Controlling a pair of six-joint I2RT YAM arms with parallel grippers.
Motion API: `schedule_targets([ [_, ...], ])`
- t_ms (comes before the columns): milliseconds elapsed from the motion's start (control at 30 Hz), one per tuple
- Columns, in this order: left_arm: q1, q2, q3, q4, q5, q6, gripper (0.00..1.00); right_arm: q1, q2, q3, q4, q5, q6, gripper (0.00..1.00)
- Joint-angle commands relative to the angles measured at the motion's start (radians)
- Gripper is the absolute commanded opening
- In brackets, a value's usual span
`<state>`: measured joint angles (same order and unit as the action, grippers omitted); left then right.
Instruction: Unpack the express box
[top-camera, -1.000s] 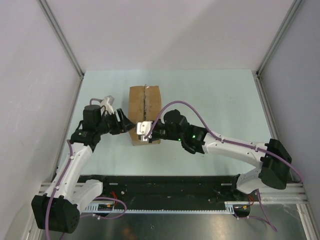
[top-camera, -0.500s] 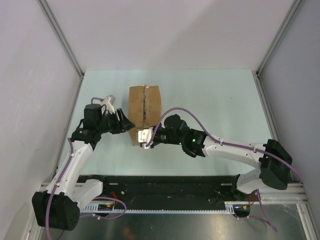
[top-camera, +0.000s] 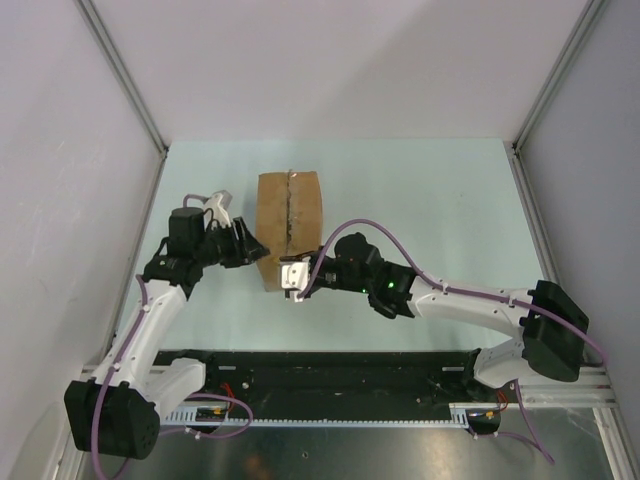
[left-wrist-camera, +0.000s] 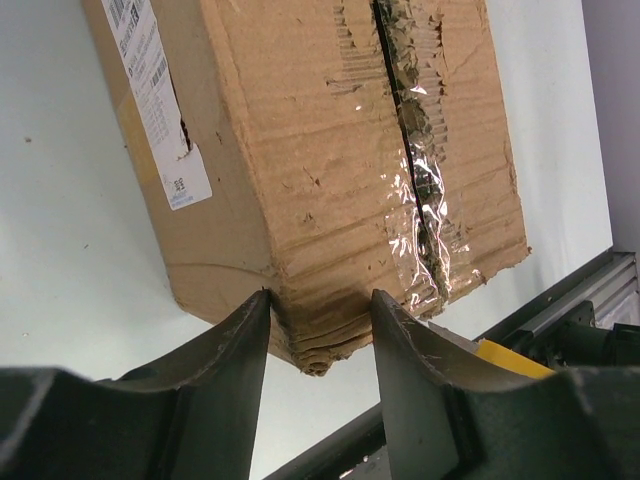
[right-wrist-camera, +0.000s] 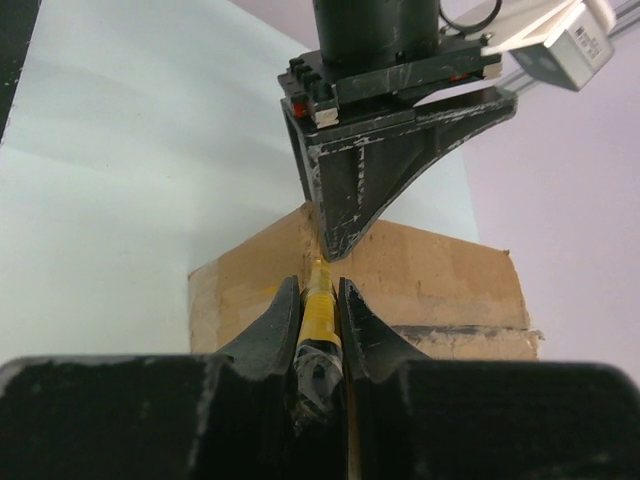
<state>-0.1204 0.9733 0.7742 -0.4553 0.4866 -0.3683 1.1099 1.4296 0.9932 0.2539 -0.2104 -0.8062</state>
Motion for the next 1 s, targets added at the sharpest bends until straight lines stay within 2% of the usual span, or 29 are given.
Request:
schedule_targets([
  [0,-0.001,0.011,0.022,0.012,0.006,0.037,0.49,0.008,0.0,-0.002,0.111,0.002,-0.03,0.0],
  [967,-0.001,0.01,0.036,0.003,-0.013,0.048,0.58,0.016,0.02,-0.008,0.018,0.009,-0.031,0.0],
])
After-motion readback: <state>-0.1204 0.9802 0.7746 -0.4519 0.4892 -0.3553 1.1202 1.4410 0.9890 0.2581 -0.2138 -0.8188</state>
